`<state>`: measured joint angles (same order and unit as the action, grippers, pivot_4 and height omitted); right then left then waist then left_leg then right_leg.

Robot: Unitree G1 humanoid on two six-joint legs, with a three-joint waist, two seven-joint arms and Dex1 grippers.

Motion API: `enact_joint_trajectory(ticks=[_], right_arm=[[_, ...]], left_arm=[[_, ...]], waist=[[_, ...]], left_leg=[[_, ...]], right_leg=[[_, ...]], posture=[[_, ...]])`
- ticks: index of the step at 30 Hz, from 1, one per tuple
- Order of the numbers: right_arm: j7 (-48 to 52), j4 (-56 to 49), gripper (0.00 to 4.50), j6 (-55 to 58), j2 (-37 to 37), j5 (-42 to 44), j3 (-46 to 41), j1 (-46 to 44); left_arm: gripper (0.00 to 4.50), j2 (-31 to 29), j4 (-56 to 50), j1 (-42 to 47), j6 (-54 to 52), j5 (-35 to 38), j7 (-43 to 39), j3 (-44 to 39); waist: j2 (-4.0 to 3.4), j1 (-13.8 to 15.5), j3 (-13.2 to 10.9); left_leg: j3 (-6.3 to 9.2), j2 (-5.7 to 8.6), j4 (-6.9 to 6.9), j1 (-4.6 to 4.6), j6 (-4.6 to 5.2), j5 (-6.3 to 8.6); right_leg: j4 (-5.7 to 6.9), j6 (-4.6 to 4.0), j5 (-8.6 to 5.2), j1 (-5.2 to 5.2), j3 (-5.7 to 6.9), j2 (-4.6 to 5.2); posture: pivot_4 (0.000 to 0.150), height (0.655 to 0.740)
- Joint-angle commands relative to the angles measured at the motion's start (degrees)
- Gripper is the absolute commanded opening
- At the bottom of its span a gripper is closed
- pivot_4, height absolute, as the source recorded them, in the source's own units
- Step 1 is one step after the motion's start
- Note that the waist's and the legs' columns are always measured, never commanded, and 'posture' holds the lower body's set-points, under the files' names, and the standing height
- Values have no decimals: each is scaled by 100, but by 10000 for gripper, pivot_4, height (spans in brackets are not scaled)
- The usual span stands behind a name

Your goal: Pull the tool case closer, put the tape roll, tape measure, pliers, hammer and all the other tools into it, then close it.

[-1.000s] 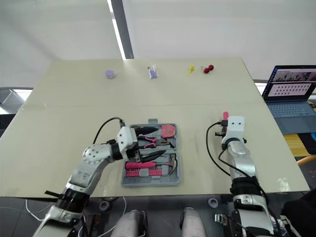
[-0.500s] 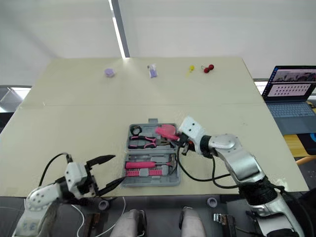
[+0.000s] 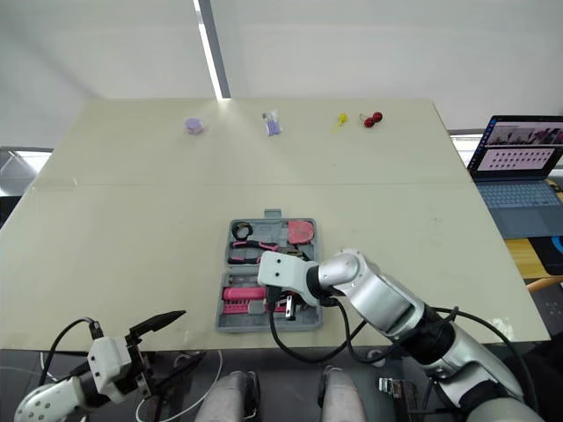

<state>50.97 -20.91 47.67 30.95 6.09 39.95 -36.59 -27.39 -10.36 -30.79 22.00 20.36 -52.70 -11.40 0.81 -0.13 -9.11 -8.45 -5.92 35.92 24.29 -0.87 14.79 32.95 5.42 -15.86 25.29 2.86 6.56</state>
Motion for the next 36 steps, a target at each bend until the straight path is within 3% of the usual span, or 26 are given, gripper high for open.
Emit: enact_joint_trajectory(ticks=[1,36], right_arm=[[110,-338,4063,122,-40,-95,191,-117],[-11,-90,4063,839,-589,-681,939,-392]], left_arm=[[45000,29,-145,-187,113,135,37,-87],[45000,-16,67,-25,127,44,184,-69]], waist=[[0,5,0],[17,9,11]], left_leg=[[0,0,-1,2,0,0],[-18,2,1,4,0,0]], right_leg=[[0,0,0,2,0,1],[8,-2,2,3,9,-1]], posture=[[1500,7400],[1500,7400]])
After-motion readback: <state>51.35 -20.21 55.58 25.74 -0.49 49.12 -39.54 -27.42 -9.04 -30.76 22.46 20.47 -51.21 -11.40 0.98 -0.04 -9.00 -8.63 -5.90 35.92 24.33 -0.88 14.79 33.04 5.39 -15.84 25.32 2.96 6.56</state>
